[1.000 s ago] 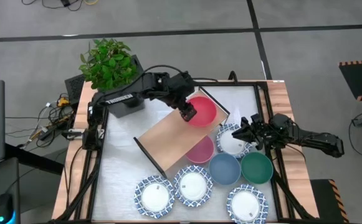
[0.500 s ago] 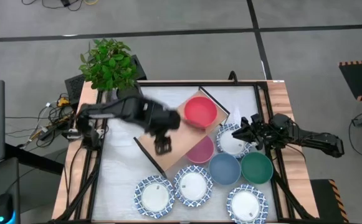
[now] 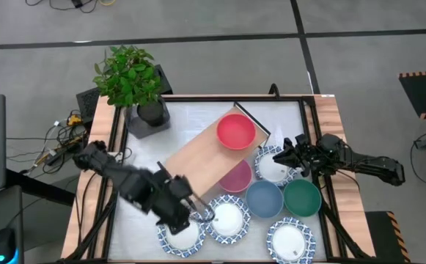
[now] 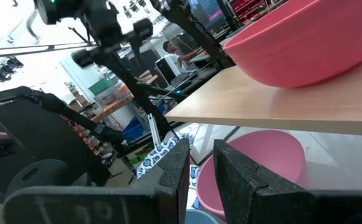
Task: Place and stack bowls onto a shelf
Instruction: Put the white patterned bowl on the shelf
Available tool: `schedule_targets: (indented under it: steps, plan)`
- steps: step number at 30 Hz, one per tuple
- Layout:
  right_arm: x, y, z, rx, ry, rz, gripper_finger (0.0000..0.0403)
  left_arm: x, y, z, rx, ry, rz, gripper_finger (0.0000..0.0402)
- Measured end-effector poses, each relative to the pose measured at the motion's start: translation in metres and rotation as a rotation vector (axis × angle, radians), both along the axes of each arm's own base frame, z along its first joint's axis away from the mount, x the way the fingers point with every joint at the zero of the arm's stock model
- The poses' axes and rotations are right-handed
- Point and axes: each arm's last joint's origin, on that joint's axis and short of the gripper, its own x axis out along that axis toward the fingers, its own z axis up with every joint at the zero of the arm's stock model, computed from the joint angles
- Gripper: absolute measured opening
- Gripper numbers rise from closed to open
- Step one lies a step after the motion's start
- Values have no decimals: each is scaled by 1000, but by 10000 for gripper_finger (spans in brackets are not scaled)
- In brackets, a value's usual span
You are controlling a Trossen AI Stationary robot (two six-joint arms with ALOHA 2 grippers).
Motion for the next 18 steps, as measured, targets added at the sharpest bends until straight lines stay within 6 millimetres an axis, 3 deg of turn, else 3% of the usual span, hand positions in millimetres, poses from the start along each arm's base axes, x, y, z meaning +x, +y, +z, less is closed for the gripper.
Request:
schedule_targets:
  steps: [9,18]
  plan:
    - [0,0,0,1,1,-2,97,-23,-43,-75,13,257,104,215]
    - [0,-1,0,-4,1,-35,97,-28,-56,-136,6,238,82,215]
